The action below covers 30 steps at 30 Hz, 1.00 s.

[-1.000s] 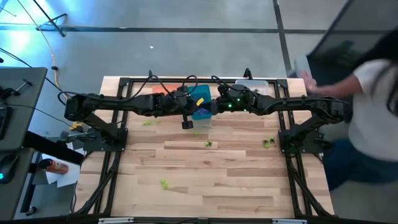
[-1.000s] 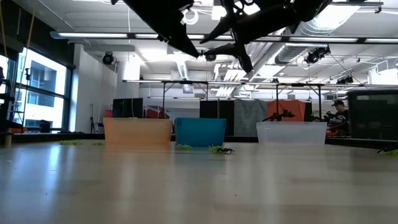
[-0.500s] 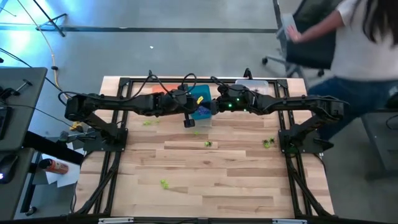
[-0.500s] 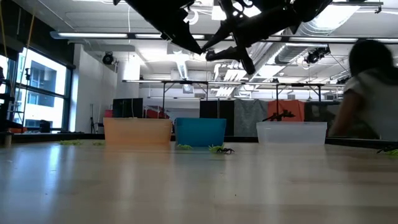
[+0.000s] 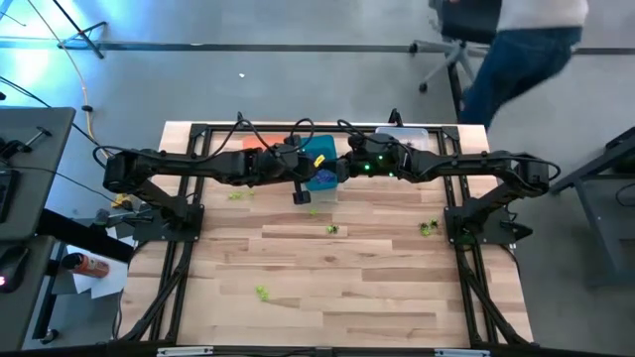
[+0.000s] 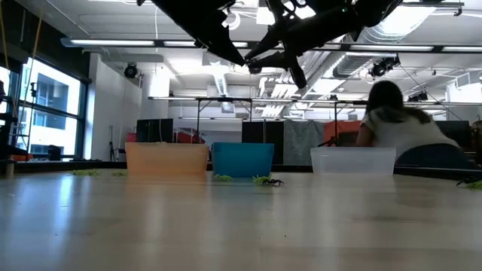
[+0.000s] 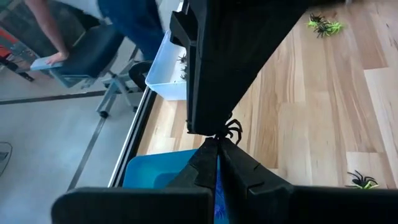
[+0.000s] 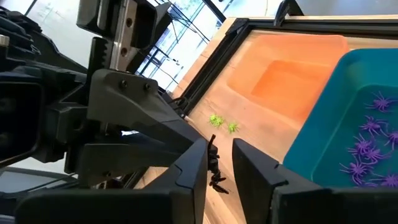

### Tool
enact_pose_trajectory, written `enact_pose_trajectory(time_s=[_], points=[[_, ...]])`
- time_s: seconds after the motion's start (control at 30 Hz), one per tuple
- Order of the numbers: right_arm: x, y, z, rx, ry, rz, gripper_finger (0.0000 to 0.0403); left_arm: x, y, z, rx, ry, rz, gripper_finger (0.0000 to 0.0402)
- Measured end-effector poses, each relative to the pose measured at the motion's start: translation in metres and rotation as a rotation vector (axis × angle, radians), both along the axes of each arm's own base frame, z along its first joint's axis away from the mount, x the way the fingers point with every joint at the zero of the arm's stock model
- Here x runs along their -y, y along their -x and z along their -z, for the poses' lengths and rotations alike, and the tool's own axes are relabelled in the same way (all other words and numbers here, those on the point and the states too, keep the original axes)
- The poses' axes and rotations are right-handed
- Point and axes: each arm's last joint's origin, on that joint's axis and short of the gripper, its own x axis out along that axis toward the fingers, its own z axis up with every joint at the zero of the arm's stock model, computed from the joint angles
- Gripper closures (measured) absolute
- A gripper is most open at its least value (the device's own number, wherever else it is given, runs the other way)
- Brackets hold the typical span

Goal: Sort Halloween decoration
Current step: Put the black spider toy into the transparent bin

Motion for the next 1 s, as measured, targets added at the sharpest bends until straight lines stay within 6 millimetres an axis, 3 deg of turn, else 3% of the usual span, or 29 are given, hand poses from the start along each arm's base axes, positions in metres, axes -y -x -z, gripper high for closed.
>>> enact_pose_trajectory(time_s=[0.6,0.7,0.87,1.0], points=[[-0.0006,0.0004,0.0014,-0.015,-0.001,-0.017,0.031,-0.0011,-0.0001,-0.0008,0.007,-0.015,-0.025,0.0401],[-0.0005,0.0004,0.0013,-0.014,-0.001,-0.016,0.0326,-0.0011,-0.0001,-0.0008,0.006,-0.015,-0.024,0.0401],[-0.0005,0.0004,0.0013,-0.015,0.004,-0.018,0.0391,-0.0011,0.0,-0.0007,0.005,-0.015,-0.024,0.0401],[-0.0006,0.0004,0.0014,-0.018,0.015,-0.023,0.0392,-0.0011,0.0,-0.0006,0.005,-0.015,-0.024,0.0401]])
